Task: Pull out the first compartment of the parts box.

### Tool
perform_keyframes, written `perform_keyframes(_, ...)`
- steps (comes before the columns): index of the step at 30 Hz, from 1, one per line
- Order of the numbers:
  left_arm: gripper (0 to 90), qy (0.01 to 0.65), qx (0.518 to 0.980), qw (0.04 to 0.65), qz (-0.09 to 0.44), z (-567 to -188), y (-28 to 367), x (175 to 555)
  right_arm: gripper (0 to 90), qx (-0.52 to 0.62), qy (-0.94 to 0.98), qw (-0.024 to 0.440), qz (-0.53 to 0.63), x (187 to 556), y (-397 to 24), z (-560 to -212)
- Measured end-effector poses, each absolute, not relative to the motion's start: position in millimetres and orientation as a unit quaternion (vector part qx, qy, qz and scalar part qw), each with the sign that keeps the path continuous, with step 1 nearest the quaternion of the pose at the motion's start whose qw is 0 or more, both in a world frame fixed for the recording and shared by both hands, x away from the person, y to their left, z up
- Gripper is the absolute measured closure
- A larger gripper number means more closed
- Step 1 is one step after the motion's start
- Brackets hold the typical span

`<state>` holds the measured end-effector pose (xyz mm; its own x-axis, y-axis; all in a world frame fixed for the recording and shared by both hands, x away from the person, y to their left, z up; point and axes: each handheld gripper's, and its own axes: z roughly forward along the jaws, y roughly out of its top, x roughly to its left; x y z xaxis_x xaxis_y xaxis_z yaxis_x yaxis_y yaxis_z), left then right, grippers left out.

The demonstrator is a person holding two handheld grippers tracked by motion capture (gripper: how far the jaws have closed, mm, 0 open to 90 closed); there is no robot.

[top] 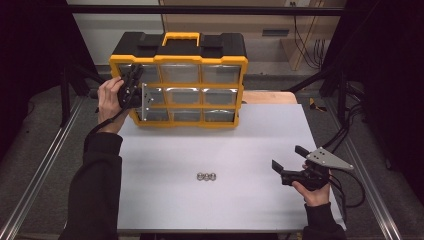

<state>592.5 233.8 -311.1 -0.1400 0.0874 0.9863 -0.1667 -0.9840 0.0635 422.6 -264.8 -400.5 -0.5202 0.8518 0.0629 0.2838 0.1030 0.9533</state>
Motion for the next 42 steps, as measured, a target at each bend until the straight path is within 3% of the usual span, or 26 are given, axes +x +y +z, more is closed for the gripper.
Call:
perform_keyframes(19,82.5,-0.043,0.63,0.046,0.774,-319,230,593,2.4,0.411,0.69,0.27,0.531,422,-266,-400)
perform_keyframes(42,83.1,-0.051,0.614,0.032,0.787,-325,228,584,2.4,0.41,0.689,0.27,0.534,421,-266,-399)
